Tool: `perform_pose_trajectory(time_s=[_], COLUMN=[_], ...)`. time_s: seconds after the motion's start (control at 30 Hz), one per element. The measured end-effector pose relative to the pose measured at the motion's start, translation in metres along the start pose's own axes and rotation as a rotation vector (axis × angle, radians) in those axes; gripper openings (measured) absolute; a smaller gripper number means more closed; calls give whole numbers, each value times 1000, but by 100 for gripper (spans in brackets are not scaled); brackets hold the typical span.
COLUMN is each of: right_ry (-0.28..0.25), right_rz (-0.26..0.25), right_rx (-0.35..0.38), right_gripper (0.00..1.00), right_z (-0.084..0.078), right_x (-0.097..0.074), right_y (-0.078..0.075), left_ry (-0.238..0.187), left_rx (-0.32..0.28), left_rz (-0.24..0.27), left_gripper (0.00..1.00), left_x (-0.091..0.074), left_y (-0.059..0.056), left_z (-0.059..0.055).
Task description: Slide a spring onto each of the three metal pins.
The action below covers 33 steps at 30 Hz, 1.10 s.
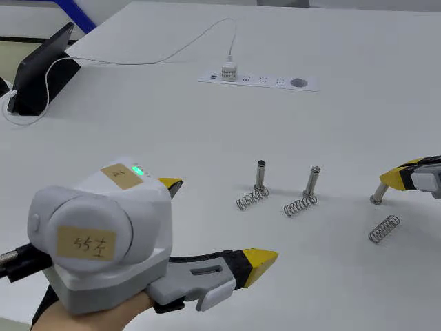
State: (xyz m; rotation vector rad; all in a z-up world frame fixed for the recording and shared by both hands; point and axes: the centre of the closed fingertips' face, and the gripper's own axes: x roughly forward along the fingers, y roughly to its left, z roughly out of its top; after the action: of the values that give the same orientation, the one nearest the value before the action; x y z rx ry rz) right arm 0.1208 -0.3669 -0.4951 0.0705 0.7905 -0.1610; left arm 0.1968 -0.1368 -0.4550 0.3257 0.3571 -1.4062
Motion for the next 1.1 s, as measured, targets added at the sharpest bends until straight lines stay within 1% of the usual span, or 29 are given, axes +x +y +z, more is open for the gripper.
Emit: perform_pose_trajectory(time_s=[0.03, 0.07, 0.13, 0.2, 0.23, 0.3, 0.37, 0.4, 0.47, 0.5, 0.6, 0.7, 0.8, 0.87, 0.9, 0.97, 1.0, 1.07, 1.1], right_ry=[11, 9, -2, -24, -34, -54, -75, -94, -114, -127, -152, -176, -199, -220, -219, -224, -227, -237, -239], right_rz=[-5, -3, 0, -4, -2, 2, 3, 1, -4, -8, -2, 1, 11, 23, 24, 17, 13, 15, 15], right_rx=[-9, -26, -35, -32, -19, -18, -19, -10, 5, 26, 45, 59, 61, 30, 6, -33, -42, -52, -54], right_gripper=[17, 20, 20, 23, 25, 28, 30, 31, 34, 35, 42, 46, 50, 52, 52, 53, 53, 55, 55], right_z=[-2, -2, -1, 2, 3, 6, 8, 9, 11, 12, 12, 11, 9, 9, 7, 6, 5, 3, 3], right_x=[0, 0, -1, -4, -5, -7, -10, -12, -15, -17, -21, -26, -31, -34, -36, -39, -41, -44, -45], right_y=[-1, 0, 2, 1, 1, 2, 3, 3, 1, 0, 1, 3, 8, 14, 17, 20, 23, 28, 30], left_ry=[2, 6, 11, 18, 24, 27, 30, 24, 25, 32, 43, 70, 76, 77, 72, 78, 83, 89, 91], left_rx=[1, 2, 3, 5, 6, 11, 13, 12, 22, 30, 38, 58, 75, 71, 66, 65, 62, 35, 32], left_rz=[-1, 0, -2, -4, -8, -6, -4, -2, -1, 2, -1, -3, -5, -13, -18, -23, -33, -50, -50], left_gripper=[89, 88, 87, 85, 84, 82, 81, 81, 80, 78, 75, 71, 68, 66, 65, 64, 63, 61, 60], left_x=[0, 0, 1, 1, 2, 2, 4, 5, 7, 9, 14, 18, 23, 27, 30, 33, 35, 40, 42], left_y=[0, 0, -1, 0, 0, 1, 4, 6, 8, 10, 15, 20, 25, 28, 29, 30, 30, 30, 31], left_z=[0, -1, -2, -3, -4, -4, -4, -2, 0, 1, 2, 1, 1, 2, 3, 3, 3, 2, 1])
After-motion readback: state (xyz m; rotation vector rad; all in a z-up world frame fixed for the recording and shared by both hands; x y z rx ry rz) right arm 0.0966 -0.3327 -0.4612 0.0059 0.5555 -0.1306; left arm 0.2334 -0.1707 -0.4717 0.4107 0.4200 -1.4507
